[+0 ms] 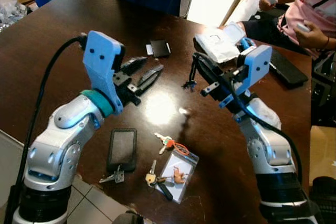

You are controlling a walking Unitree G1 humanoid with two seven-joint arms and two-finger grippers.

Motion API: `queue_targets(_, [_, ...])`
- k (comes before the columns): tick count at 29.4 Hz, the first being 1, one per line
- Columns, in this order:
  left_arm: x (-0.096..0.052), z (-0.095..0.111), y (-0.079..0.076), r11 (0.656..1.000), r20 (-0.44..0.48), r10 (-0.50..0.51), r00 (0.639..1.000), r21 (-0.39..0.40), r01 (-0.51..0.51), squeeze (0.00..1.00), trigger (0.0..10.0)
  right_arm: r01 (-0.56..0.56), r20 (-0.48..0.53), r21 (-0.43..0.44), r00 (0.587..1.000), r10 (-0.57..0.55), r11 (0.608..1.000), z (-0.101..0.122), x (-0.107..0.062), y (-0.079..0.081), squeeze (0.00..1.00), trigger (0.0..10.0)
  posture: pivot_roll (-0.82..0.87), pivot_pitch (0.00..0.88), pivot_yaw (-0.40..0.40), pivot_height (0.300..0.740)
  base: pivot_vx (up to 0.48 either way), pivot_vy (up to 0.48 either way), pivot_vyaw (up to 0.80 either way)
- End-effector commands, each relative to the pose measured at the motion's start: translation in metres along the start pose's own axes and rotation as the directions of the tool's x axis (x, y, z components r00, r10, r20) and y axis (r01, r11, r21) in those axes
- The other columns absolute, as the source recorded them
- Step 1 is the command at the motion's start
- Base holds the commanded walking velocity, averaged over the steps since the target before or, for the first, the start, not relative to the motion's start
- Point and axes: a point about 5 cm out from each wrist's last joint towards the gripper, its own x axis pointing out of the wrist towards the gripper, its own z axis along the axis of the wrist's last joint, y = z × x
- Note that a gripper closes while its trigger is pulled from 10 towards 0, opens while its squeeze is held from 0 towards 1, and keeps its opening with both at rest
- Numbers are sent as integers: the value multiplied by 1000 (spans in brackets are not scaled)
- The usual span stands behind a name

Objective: Hang keys on a hook

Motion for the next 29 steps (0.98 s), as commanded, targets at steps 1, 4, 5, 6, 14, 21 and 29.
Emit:
queue_targets(1, [-2, -5, 2, 999, -14, 31, 999, 29, -31, 0, 10000, 6, 2, 2, 1000, -6, 1000, 0, -2, 1, 0, 10000, 33, 115, 59, 740, 0, 0, 0])
queue_targets(4, [-13, -14, 9, 999, -52, 23, 998, 47, -20, 0, 10000, -15, -3, 22, 1000, 15, 1000, 2, -15, 11, 0, 10000, 33, 121, 60, 740, 0, 0, 0])
queue_targets(5, [-13, -14, 9, 999, -52, 23, 998, 47, -20, 0, 10000, -15, -3, 22, 1000, 15, 1000, 2, -15, 11, 0, 10000, 33, 121, 60, 740, 0, 0, 0])
queue_targets(6, [-17, -15, 8, 999, -66, -15, 998, 33, 17, 0, 10000, -27, -10, 26, 1000, 28, 999, 2, -17, 13, 0, 10000, 33, 121, 60, 740, 0, 0, 0])
queue_targets(14, [-27, -21, 1, 993, -102, -113, 988, 7, 114, 0, 10000, -28, -32, 10, 999, 29, 1000, -1, -20, 12, 0, 10000, 26, 98, 65, 740, 0, 0, 0])
queue_targets(21, [-23, -24, -3, 997, -84, -79, 993, 6, 79, 0, 10000, -15, -30, 30, 999, 16, 999, 1, -16, 15, 0, 10000, 22, 85, 56, 740, -302, 0, 0])
queue_targets(29, [-23, -24, -2, 998, -81, -69, 994, 1, 69, 0, 10000, -5, -44, 48, 999, 7, 999, 0, -15, 15, 0, 10000, 26, 86, 51, 740, -387, 0, 0])
